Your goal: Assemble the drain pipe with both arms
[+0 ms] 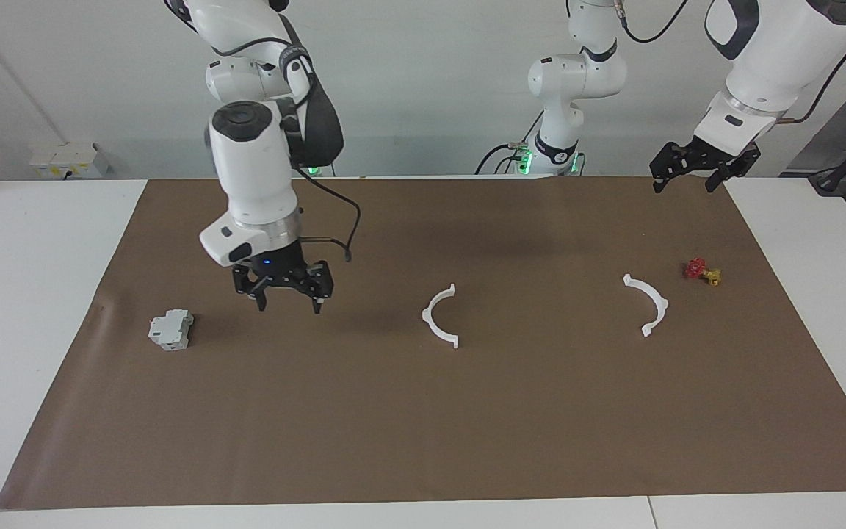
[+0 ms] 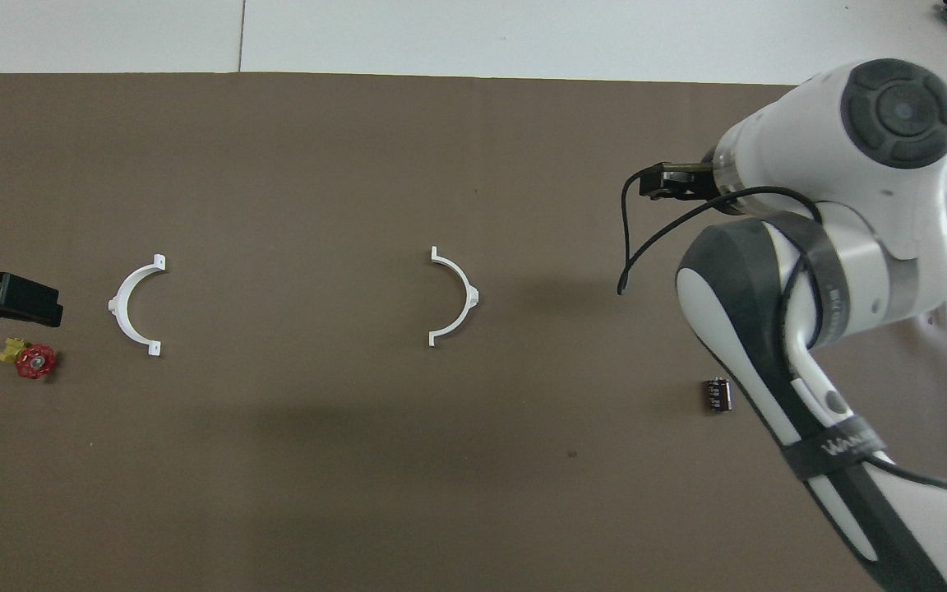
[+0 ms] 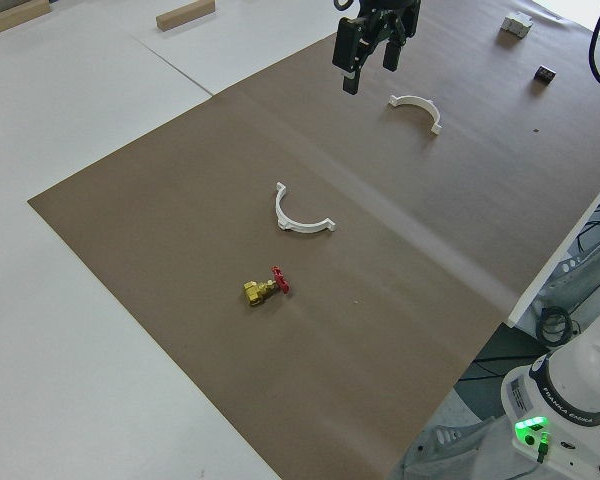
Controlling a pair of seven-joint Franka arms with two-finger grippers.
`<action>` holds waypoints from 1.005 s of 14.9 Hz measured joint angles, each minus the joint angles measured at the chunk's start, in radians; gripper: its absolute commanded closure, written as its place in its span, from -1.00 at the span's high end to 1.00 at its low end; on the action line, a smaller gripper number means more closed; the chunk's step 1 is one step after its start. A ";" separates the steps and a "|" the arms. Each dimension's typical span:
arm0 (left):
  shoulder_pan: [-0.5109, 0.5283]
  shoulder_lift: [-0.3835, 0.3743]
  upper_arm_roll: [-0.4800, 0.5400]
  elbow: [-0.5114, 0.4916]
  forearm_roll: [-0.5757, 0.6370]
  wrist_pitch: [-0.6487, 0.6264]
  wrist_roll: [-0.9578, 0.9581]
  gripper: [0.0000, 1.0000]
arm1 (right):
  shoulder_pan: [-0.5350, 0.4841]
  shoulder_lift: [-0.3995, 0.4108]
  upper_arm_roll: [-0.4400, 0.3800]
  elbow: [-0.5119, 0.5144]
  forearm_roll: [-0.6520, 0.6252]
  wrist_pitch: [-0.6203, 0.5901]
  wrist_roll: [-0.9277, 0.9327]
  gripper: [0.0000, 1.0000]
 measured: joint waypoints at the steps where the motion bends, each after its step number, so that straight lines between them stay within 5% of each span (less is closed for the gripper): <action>1: 0.001 0.000 0.001 0.000 0.000 0.000 0.000 1.00 | -0.025 -0.027 0.000 0.000 0.002 -0.045 -0.035 1.00; 5: 0.006 -0.001 0.001 -0.007 0.000 0.016 0.001 1.00 | -0.080 -0.149 0.001 0.001 0.017 -0.241 -0.107 1.00; 8: 0.041 -0.023 0.003 -0.101 0.000 0.155 0.001 1.00 | -0.111 -0.221 0.002 -0.003 0.024 -0.340 -0.170 1.00; 15: 0.095 -0.065 0.007 -0.356 0.000 0.439 -0.002 1.00 | -0.187 -0.232 0.000 -0.021 0.026 -0.396 -0.323 1.00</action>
